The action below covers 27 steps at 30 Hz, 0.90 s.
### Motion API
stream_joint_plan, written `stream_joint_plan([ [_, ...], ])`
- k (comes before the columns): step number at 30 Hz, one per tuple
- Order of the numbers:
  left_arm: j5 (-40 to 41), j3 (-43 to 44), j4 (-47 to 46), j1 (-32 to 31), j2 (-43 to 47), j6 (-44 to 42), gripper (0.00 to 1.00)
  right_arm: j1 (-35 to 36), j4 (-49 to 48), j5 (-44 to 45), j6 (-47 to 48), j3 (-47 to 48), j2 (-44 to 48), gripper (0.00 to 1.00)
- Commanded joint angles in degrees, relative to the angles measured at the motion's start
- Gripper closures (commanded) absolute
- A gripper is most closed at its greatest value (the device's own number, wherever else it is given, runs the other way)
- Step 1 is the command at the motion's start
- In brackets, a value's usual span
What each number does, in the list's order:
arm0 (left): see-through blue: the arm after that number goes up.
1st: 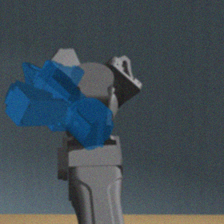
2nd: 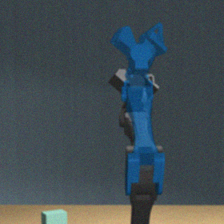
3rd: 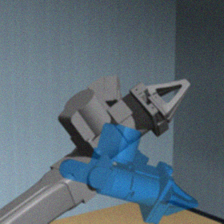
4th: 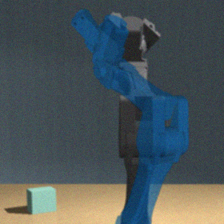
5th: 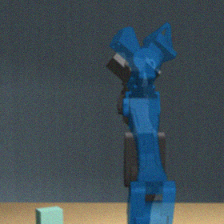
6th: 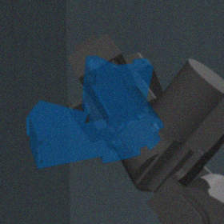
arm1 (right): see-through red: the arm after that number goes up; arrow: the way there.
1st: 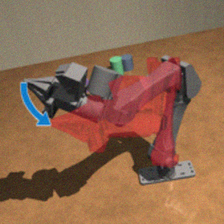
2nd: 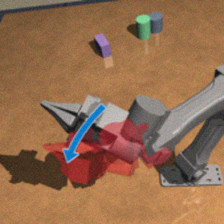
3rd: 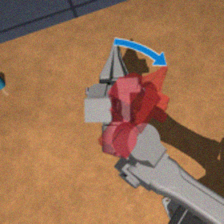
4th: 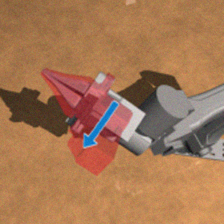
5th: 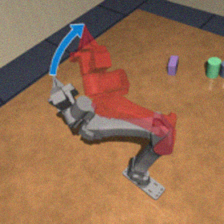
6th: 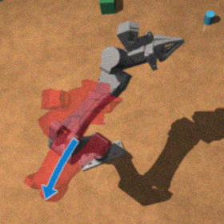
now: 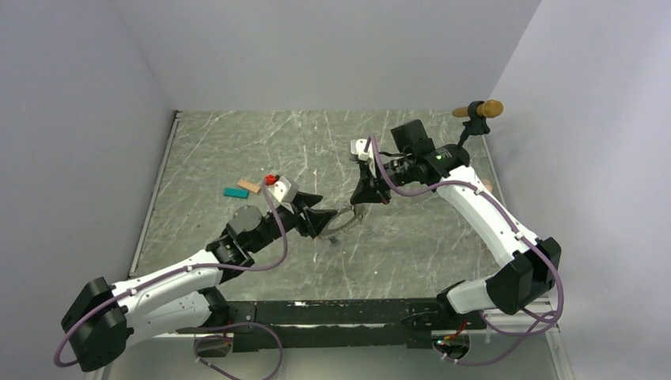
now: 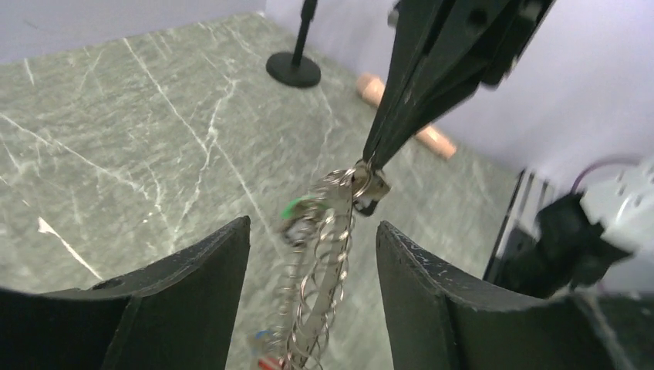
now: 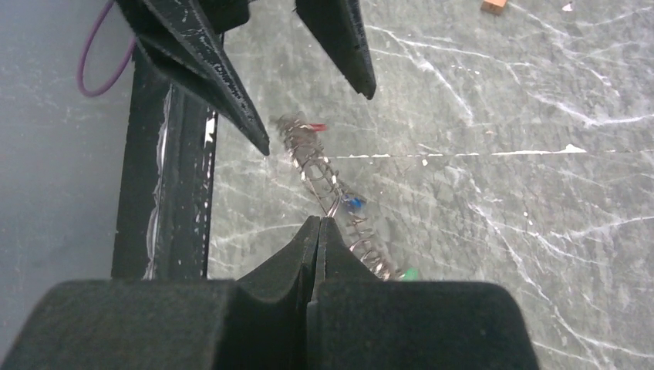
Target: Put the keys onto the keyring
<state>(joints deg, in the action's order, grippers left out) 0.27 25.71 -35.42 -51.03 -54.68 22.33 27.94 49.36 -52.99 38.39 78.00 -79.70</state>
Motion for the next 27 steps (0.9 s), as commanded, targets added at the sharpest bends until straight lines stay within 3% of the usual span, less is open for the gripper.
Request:
stream_joint_plan([
  [1, -22.1, 5.4, 13.8, 3.7, 2.3, -22.2, 0.33, 0.0, 5.6, -2.9, 8.4, 3.8, 2.3, 1.00],
  [3, -26.7, 6.7, 18.4, 4.4, 3.0, -32.2, 0.31, -0.1, 9.3, -4.0, 12.9, 4.7, 2.2, 1.00],
  [5, -31.5, 8.6, 20.6, 6.2, 3.6, -36.4, 0.30, -0.1, 13.1, -5.3, 18.2, 5.6, 2.0, 1.00],
  [11, -41.7, 15.0, 22.7, 10.3, 0.6, -38.9, 0.31, -0.1, 23.2, -7.9, 33.7, 7.1, 1.6, 1.00],
  [15, -47.3, 18.6, 23.2, 11.8, -3.2, -37.2, 0.38, 0.0, 26.2, -8.8, 41.4, 6.2, 2.2, 1.00],
  [20, -54.3, 21.6, 18.6, 11.8, -10.1, -28.0, 0.49, 0.0, 25.6, -8.9, 40.3, 6.2, 2.0, 1.00],
  [24, -54.2, 19.8, 10.6, 11.7, -12.4, -17.7, 0.53, 0.0, 24.0, -8.7, 37.9, 6.0, 2.4, 1.00],
  [27, -51.0, 18.0, 7.5, 10.6, -12.0, -14.8, 0.53, 0.0, 23.2, -8.6, 37.0, 5.6, 2.6, 1.00],
])
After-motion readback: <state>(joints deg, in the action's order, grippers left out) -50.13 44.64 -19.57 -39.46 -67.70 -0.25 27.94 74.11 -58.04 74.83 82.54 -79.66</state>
